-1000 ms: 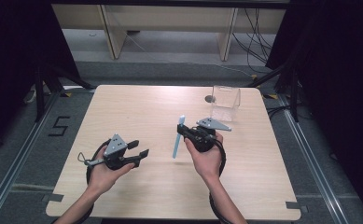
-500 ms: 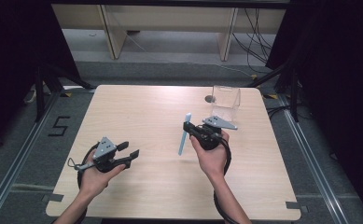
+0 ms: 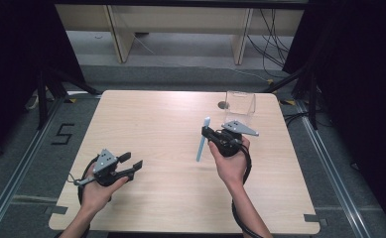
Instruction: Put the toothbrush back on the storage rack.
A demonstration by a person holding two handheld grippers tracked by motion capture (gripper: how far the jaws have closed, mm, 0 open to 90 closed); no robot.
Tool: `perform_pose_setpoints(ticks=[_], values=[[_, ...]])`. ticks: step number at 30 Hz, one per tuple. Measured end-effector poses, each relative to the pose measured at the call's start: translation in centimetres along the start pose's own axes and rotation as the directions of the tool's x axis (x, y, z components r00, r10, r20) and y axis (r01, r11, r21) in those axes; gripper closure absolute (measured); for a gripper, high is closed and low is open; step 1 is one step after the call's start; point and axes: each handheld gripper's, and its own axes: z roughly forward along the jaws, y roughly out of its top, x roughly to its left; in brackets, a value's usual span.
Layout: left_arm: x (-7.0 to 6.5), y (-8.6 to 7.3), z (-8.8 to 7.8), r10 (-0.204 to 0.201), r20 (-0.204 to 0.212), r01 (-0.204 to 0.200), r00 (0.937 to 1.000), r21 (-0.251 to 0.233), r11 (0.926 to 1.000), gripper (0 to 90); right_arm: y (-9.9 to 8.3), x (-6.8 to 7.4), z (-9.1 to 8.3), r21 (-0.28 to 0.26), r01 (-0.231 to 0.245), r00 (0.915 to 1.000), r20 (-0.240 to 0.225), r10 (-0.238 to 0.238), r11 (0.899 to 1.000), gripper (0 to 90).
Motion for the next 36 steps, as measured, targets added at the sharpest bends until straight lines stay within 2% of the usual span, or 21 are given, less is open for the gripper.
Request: perform_pose_setpoints(ticks=[1,2,3,8,10,14,15,16,18,19,20,21,25,29,30,31,32,34,36], values=[[0.0,-0.1,0.0,-0.003,-0.001,0.003,1.0,-0.003,1.0,40.2,0.1,0.0,-0.1,0.004,-0.016,0.9998,0.008,0.016,1.0,86.1],[0.1,-0.2,-0.1,-0.003,-0.002,0.003,1.0,-0.003,1.0,40.2,0.1,-0.2,-0.1,-0.003,-0.002,0.9999,0.016,0.002,1.0,86.1],[0.2,-0.3,-0.1,-0.002,-0.004,0.002,1.0,-0.006,1.0,40.2,0.2,-0.3,-0.2,0.002,-0.016,0.9997,0.016,0.016,1.0,86.1],[0.3,-0.7,0.0,-0.014,-0.003,0.014,0.9999,-0.031,0.9994,40.1,0.6,-0.9,-0.3,-0.011,-0.002,0.9995,0.031,0.002,1.0,86.1],[0.2,-0.9,-0.1,-0.01,-0.018,0.01,0.9998,-0.029,0.9995,40.1,0.8,-1.1,-0.5,-0.005,-0.004,0.9993,0.038,0.005,1.0,86.1],[0.2,-1.1,0.0,-0.001,-0.018,0.0,0.9998,-0.037,0.9993,39.9,1.2,-1.6,-0.7,-0.013,-0.002,0.9984,0.056,0.003,1.0,86.1],[0.2,-1.1,0.0,-0.002,-0.019,0.002,0.9998,-0.039,0.9992,39.8,1.3,-1.7,-0.7,-0.016,0.015,0.998,0.061,-0.014,1.0,86.2],[0.2,-1.2,0.0,-0.004,-0.02,0.003,0.9998,-0.043,0.9991,39.8,1.4,-1.8,-0.8,-0.012,0.002,0.9972,0.074,-0.002,1.0,86.1],[0.2,-1.2,0.0,-0.003,-0.021,0.002,0.9998,-0.045,0.999,39.7,1.5,-2.0,-0.9,-0.012,-0.001,0.9974,0.071,0.001,1.0,86.1],[0.3,-1.3,0.1,-0.002,-0.016,0.001,0.9999,-0.061,0.9981,39.6,1.5,-2.2,-0.9,-0.018,0.018,0.9966,0.081,-0.016,1.0,86.1],[0.3,-1.3,0.0,0.0,-0.02,-0.001,0.9998,-0.056,0.9984,39.6,1.6,-2.2,-1.0,-0.015,-0.003,0.9966,0.083,0.004,1.0,86.1],[0.3,-1.4,0.1,-0.001,-0.016,-0.001,0.9999,-0.065,0.9979,39.5,1.6,-2.4,-1.0,-0.023,0.015,0.9966,0.081,-0.013,1.0,86.1],[0.4,-1.4,0.1,-0.003,-0.019,0.002,0.9998,-0.067,0.9977,39.4,1.9,-2.6,-1.1,-0.024,0.003,0.9961,0.088,0.0,1.0,86.1],[0.4,-1.5,0.0,-0.002,-0.026,0.001,0.9997,-0.06,0.9982,39.3,2.3,-3.0,-1.1,-0.034,0.019,0.9946,0.102,-0.016,0.999,86.2],[0.4,-1.5,0.1,-0.002,-0.025,0.001,0.9997,-0.06,0.9982,39.3,2.5,-3.0,-1.2,-0.032,-0.001,0.9944,0.106,0.005,0.999,86.1],[0.3,-1.5,0.1,-0.002,-0.024,0.0,0.9997,-0.059,0.9982,39.2,2.6,-3.2,-1.1,-0.037,0.024,0.9939,0.108,-0.02,0.999,86.1],[0.3,-1.5,0.1,-0.001,-0.023,0.0,0.9997,-0.059,0.9983,39.2,2.7,-3.2,-1.2,-0.033,0.014,0.9937,0.111,-0.01,0.999,86.2],[0.3,-1.5,0.1,0.001,-0.023,-0.002,0.9997,-0.06,0.9982,39.1,2.9,-3.4,-1.1,-0.04,0.026,0.9925,0.121,-0.021,0.999,86.1],[0.3,-1.5,0.1,0.0,-0.024,-0.001,0.9997,-0.061,0.9981,39.0,3.0,-3.4,-1.2,-0.037,0.007,0.9927,0.121,-0.003,0.999,86.1]])
